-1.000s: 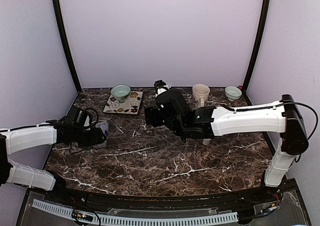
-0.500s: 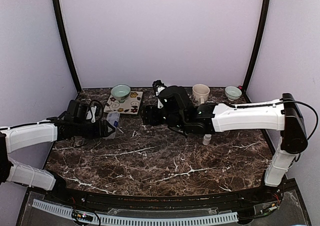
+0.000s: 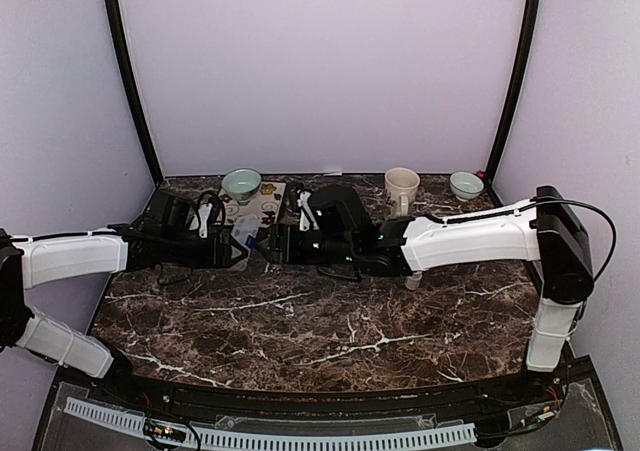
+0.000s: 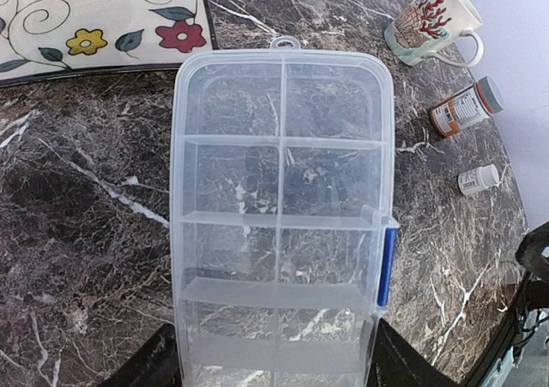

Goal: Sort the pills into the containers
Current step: Pick up the pill container from the corner of the board, then open the lid of the pill container.

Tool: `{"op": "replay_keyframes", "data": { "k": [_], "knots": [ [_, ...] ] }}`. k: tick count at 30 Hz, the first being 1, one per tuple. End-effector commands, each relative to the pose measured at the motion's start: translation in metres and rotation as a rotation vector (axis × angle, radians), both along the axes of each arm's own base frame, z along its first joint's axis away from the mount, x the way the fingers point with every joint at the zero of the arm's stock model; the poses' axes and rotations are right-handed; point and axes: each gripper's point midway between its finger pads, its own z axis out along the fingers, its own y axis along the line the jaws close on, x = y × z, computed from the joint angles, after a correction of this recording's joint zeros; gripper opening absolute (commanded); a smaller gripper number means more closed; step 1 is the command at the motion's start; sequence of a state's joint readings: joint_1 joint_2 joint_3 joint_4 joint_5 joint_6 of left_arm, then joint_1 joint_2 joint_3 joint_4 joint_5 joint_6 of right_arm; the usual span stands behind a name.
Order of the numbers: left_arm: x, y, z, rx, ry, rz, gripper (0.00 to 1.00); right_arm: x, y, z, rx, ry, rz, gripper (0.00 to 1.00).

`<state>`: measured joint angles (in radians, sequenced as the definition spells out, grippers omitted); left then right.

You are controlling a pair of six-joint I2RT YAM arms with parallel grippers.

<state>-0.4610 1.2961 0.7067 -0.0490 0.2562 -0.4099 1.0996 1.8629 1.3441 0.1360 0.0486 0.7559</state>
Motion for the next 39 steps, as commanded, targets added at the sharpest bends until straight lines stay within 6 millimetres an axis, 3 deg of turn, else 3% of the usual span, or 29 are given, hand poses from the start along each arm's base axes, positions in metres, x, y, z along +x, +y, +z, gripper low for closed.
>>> {"op": "replay_keyframes", "data": {
  "k": [1, 14, 39],
  "knots": [
    [0.006, -0.014, 0.024, -0.026, -0.073, -0.057, 0.38, 0.002, 0.019, 0.018, 0.147, 0.074, 0.044, 0.76],
    [-0.003, -0.033, 0.029, -0.050, -0.063, -0.151, 0.37, 0.027, 0.026, 0.005, 0.240, 0.171, 0.041, 0.73],
    [-0.008, -0.048, 0.032, -0.060, -0.066, -0.196, 0.37, 0.034, 0.026, -0.008, 0.292, 0.234, 0.042, 0.60]
  ]
}}
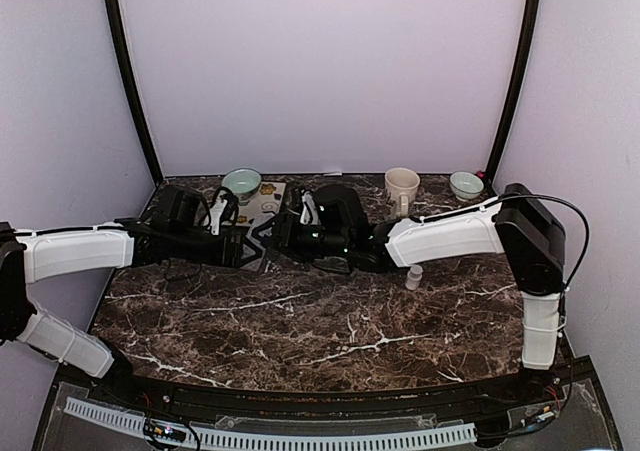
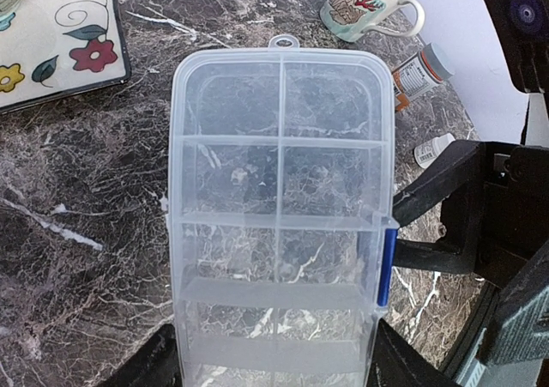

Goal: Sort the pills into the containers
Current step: Open the lid of the pill container.

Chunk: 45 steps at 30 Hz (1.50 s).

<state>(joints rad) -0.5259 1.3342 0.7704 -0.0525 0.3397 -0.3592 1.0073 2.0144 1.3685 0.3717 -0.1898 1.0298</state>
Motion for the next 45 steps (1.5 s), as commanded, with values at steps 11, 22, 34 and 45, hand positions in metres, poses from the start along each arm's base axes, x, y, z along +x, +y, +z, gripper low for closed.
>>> {"op": "replay_keyframes", "data": {
  "k": [11, 22, 34, 45],
  "knots": [
    [0.003, -0.016, 0.019, -0.029, -0.043, -0.044, 0.37, 0.005, 0.005, 0.005, 0.081, 0.010, 0.015, 0.47],
    [0.004, -0.019, 0.022, -0.029, -0.052, -0.049, 0.35, 0.007, 0.006, -0.003, 0.083, 0.032, 0.013, 0.46],
    [0.005, -0.016, 0.020, -0.019, -0.060, -0.033, 0.36, 0.005, 0.002, -0.014, 0.081, 0.057, 0.004, 0.51],
    [0.006, -0.014, 0.023, -0.018, -0.073, -0.022, 0.36, 0.004, 0.001, -0.021, 0.082, 0.075, -0.002, 0.52]
  ]
}}
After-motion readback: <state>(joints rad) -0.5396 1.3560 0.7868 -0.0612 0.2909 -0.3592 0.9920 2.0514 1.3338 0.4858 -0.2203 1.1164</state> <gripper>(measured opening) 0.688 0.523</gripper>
